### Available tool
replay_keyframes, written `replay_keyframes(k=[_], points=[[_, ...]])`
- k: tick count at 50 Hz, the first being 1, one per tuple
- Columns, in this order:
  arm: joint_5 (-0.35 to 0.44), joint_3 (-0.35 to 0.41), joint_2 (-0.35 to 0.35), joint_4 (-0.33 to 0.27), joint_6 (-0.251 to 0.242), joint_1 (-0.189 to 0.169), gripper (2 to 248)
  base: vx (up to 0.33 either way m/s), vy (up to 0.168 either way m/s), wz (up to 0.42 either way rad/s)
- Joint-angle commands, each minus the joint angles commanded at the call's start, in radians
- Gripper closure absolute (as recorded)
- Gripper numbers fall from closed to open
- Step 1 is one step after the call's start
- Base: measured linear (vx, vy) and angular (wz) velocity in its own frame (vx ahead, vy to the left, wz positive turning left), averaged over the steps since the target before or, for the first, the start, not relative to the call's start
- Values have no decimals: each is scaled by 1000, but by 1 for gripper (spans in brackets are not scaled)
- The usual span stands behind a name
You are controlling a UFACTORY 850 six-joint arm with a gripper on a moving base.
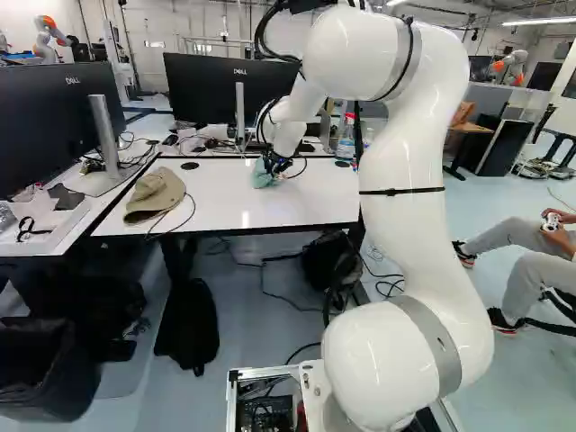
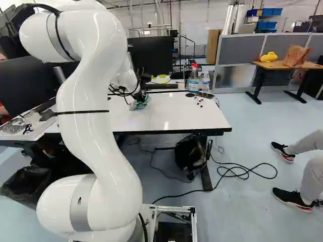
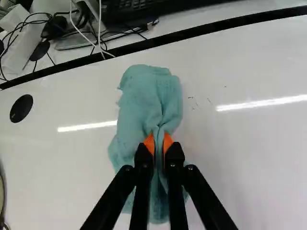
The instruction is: Clean the table with the green towel
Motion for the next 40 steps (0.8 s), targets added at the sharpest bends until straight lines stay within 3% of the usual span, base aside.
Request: replay_keyframes(k=[16, 40], points=[[-22, 5, 3, 7, 0, -15, 209, 0, 0, 0], [-22, -19, -14, 7, 0, -76, 209, 0, 0, 0]])
